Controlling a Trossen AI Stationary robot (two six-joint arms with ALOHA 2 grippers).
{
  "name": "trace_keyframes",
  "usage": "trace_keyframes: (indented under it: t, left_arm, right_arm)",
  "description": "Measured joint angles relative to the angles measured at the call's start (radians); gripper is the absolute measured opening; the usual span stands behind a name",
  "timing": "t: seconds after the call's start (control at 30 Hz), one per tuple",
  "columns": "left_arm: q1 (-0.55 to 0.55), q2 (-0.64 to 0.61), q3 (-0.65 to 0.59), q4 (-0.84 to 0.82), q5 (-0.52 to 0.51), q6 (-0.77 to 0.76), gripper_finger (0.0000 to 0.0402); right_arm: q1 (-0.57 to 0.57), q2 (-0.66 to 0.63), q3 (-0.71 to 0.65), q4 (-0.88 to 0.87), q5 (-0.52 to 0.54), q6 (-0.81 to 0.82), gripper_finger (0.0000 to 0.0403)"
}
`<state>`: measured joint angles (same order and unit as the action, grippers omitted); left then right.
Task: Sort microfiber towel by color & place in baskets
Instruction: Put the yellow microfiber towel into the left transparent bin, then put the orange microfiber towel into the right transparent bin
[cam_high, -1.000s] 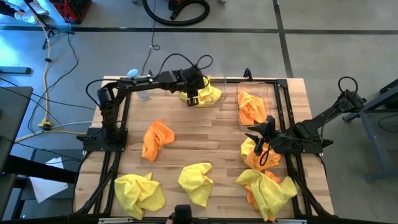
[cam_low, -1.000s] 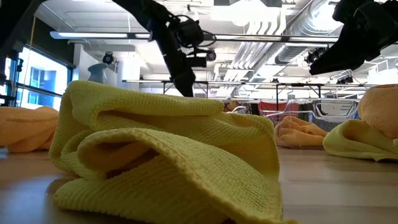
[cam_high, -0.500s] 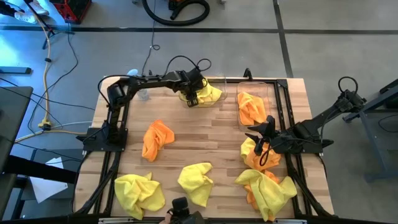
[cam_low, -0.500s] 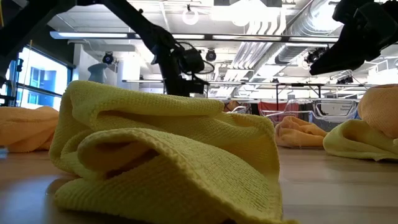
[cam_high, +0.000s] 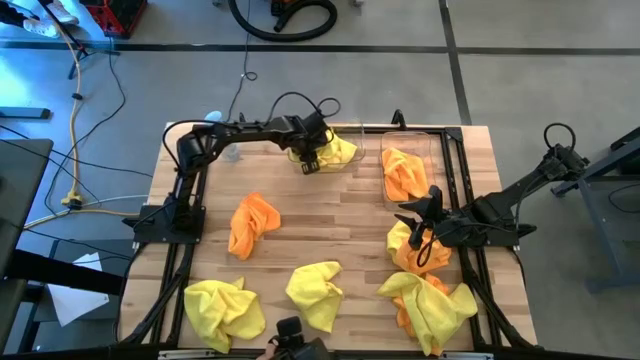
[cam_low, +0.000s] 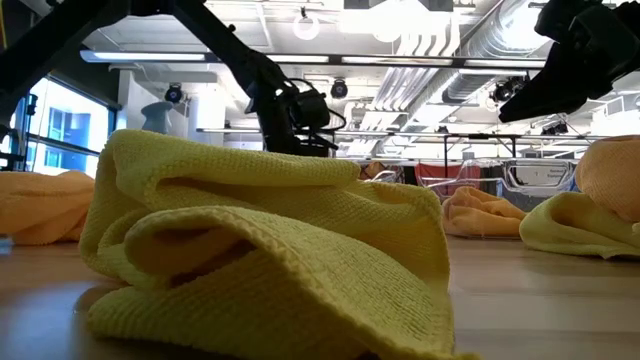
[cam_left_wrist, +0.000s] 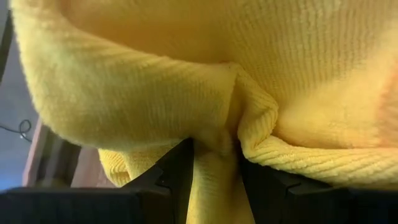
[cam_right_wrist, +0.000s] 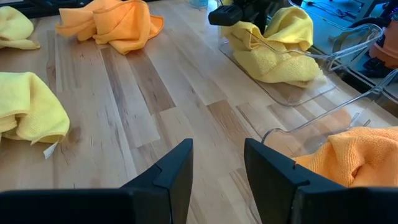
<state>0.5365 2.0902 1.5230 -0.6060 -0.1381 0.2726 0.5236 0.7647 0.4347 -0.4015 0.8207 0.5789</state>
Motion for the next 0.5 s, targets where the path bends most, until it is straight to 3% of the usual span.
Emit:
trace_keyframes:
  t: [0.5]
  left_arm:
    - [-0.007,-0.173,0.000,-0.047,0.006,-0.020,0.0115]
  right_arm:
    - [0.000,0.000,0.000,0.000,0.000,0.000,0.0138]
